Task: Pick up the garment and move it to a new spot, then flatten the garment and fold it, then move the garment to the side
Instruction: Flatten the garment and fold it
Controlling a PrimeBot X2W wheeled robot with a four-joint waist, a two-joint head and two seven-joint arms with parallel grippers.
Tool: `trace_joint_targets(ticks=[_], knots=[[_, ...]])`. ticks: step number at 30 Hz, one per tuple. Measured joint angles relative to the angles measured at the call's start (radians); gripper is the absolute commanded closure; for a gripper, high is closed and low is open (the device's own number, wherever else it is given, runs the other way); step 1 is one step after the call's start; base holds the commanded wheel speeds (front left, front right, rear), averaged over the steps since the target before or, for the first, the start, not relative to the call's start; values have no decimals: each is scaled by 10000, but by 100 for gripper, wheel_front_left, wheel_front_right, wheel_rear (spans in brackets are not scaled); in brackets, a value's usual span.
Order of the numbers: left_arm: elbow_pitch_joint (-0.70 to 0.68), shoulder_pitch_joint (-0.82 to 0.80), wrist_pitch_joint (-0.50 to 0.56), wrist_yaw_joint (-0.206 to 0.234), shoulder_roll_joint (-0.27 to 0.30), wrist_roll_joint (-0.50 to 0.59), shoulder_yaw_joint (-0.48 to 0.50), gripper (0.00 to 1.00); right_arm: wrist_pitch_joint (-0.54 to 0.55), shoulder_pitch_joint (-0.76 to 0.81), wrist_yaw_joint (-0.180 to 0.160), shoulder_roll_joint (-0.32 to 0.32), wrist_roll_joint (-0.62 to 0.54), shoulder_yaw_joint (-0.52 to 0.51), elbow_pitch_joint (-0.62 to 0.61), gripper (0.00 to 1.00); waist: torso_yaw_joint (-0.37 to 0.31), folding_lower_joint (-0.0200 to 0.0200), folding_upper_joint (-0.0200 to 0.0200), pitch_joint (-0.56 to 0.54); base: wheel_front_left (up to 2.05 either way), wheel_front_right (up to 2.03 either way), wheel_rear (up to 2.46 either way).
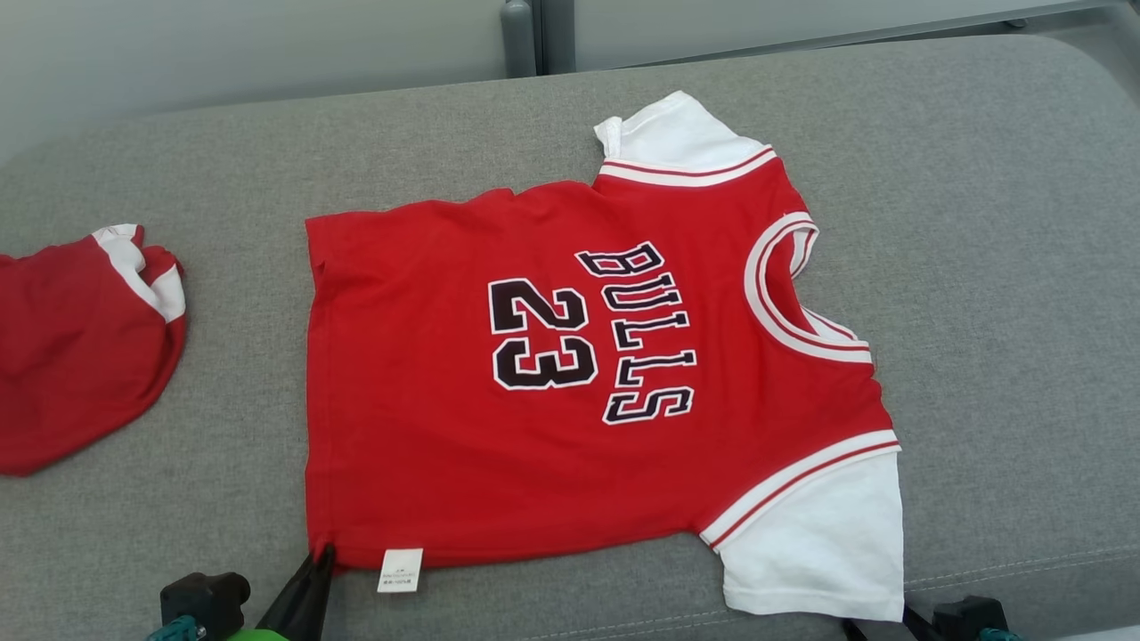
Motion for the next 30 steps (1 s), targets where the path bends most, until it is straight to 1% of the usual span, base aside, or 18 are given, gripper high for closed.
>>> trace_joint_targets(ticks=[7, 13, 16, 19, 22, 26, 30], knots=[[-48, 189, 4, 102, 115, -123, 171, 100, 6, 16, 253, -439, -192, 282, -286, 0, -149, 0, 0, -87, 0, 0, 0], [-46, 360, 228, 115, 167, -178, 173, 100, 4, 16, 305, -842, -245, 309, -677, 0, -340, 0, 0, -196, 0, 0, 0], [-58, 367, 270, 115, 188, -178, 165, 100, 4, 21, 391, -1012, -245, 380, -869, 0, -384, 0, 0, -229, 0, 0, 0], [-65, 394, 311, 115, 199, -205, 165, 100, 36, 68, 476, -1076, -245, 554, -1035, 0, -418, 0, 0, -260, 0, 0, 0], [-96, 407, 339, 115, 199, -205, 130, 100, 297, 274, 568, -1087, -242, 821, -1124, 0, -447, 0, 0, -290, 0, 0, 0], [-228, 414, 339, 151, 201, -236, 138, 100, 619, 642, 608, -1154, -186, 1104, -1302, 0, -493, 0, 0, -269, 0, 0, 0], [-267, 417, 339, 196, 211, -245, 174, 100, 635, 663, 610, -1321, -94, 1080, -1666, 0, -579, 0, 0, -173, 0, 0, 0]])
